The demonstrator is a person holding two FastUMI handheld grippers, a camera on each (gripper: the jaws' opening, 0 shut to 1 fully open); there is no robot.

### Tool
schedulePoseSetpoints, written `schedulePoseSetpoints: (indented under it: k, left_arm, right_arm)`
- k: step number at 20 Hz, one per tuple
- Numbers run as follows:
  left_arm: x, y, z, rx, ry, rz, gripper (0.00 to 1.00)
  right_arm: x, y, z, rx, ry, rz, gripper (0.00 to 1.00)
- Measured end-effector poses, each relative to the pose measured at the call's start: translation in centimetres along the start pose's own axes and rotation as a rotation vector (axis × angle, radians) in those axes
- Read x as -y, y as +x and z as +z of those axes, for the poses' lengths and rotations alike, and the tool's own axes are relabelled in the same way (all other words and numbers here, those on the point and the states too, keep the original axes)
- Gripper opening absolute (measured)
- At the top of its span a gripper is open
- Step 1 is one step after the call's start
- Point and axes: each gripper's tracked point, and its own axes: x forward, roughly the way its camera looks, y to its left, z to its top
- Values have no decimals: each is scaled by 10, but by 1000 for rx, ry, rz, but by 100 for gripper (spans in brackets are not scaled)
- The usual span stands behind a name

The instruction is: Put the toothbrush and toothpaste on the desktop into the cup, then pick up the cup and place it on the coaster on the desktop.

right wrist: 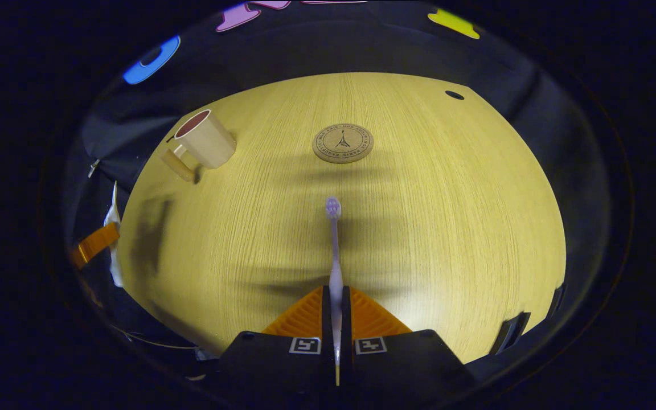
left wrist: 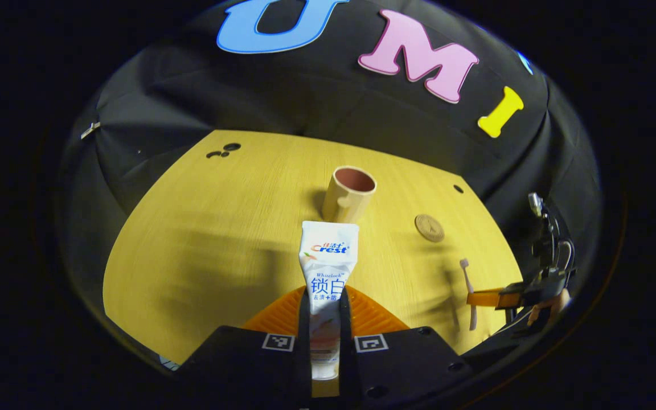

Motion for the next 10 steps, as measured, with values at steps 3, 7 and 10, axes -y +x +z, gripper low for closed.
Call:
schedulePoseSetpoints:
  k: [3, 7, 10]
  left_arm:
    - [18, 3, 49, 100, 3, -77, 24]
    - [30, 12, 111, 214, 13, -126, 24]
    - [41, 22, 158, 294, 6, -183, 24]
  right_arm:
    - [3, -12, 5, 17, 34, 18, 7]
    - [7, -28, 17, 48, 73, 39, 7]
    - [8, -38, 25, 66, 118, 62, 7]
